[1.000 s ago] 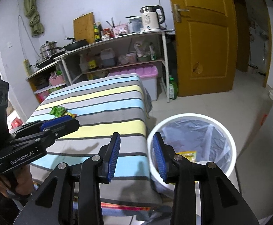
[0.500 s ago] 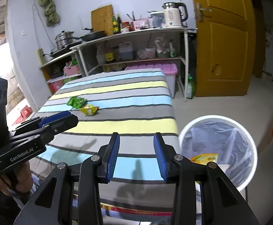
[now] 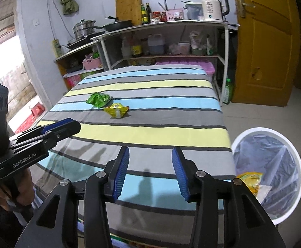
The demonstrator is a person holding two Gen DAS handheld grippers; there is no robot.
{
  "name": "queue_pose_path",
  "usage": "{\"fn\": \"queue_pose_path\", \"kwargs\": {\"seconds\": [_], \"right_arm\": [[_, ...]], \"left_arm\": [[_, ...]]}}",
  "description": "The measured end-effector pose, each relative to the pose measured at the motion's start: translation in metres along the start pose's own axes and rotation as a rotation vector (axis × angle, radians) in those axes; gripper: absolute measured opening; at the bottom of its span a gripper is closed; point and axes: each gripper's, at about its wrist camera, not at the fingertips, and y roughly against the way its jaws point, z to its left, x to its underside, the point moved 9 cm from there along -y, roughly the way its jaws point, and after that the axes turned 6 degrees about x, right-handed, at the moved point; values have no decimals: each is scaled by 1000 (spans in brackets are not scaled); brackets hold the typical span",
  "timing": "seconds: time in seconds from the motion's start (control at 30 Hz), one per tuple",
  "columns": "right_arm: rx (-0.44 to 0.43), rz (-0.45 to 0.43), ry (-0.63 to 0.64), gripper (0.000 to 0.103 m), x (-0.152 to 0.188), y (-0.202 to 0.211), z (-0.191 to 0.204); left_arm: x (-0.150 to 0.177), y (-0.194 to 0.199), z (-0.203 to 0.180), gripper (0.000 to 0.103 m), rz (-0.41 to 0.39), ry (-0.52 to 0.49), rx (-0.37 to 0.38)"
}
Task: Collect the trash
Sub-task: 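Move both open tools back over the green bag and yellow wrapper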
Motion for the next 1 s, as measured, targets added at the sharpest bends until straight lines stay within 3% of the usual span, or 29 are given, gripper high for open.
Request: {"fn": "queue_pose_path", "kwargs": {"seconds": [0.3, 0.47, 0.67, 1.0], "right_arm": [[-44, 19, 56, 46, -10, -24, 28], [-78, 33, 81, 55, -19, -41, 46], [-97, 49, 111, 55, -33, -67, 64], [-105, 75, 173, 61, -54, -114, 89]], "left_arm": [[1, 3, 38, 28, -3, 45, -57], [-5, 7, 59, 28, -13, 62, -95], [-15, 14, 84, 29, -38, 80, -134], [-18, 15, 111, 34, -47, 114, -153]]}}
